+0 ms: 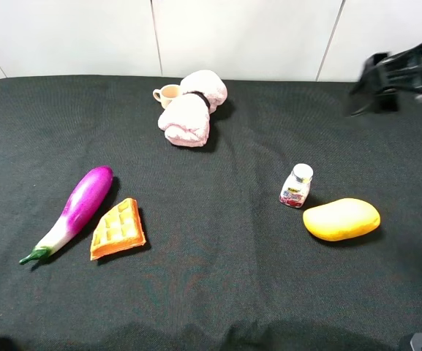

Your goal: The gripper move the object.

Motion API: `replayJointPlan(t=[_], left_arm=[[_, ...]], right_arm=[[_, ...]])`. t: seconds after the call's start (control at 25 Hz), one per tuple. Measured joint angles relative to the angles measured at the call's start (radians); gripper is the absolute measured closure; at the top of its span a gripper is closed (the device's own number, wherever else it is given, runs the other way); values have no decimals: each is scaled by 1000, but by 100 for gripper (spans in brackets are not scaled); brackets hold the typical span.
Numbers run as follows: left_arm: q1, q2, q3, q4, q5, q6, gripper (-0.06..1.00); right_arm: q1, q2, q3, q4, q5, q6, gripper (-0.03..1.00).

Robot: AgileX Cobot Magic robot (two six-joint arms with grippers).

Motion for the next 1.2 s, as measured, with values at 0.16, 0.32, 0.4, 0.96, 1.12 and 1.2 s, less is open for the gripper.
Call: replayJointPlan(t=[0.16, 0.32, 0.4, 0.96, 1.12, 1.2], left_arm=[[0, 0, 0, 0, 0, 0, 8], [0, 0, 0, 0, 0, 0, 8], [0, 0, 0, 0, 0, 0, 8], [0, 0, 0, 0, 0, 0, 8], [0, 0, 0, 0, 0, 0, 8], [0, 0, 0, 0, 0, 0, 8]], right_arm=[[0, -134, 0, -86, 76, 41, 27], [0, -268, 0, -145, 159, 80, 27], [0, -352, 0, -173, 190, 97, 27], [0, -701, 19, -186, 335, 67, 27], [0, -766, 92, -144, 298, 36, 27], [0, -802, 142, -115, 268, 22, 27]])
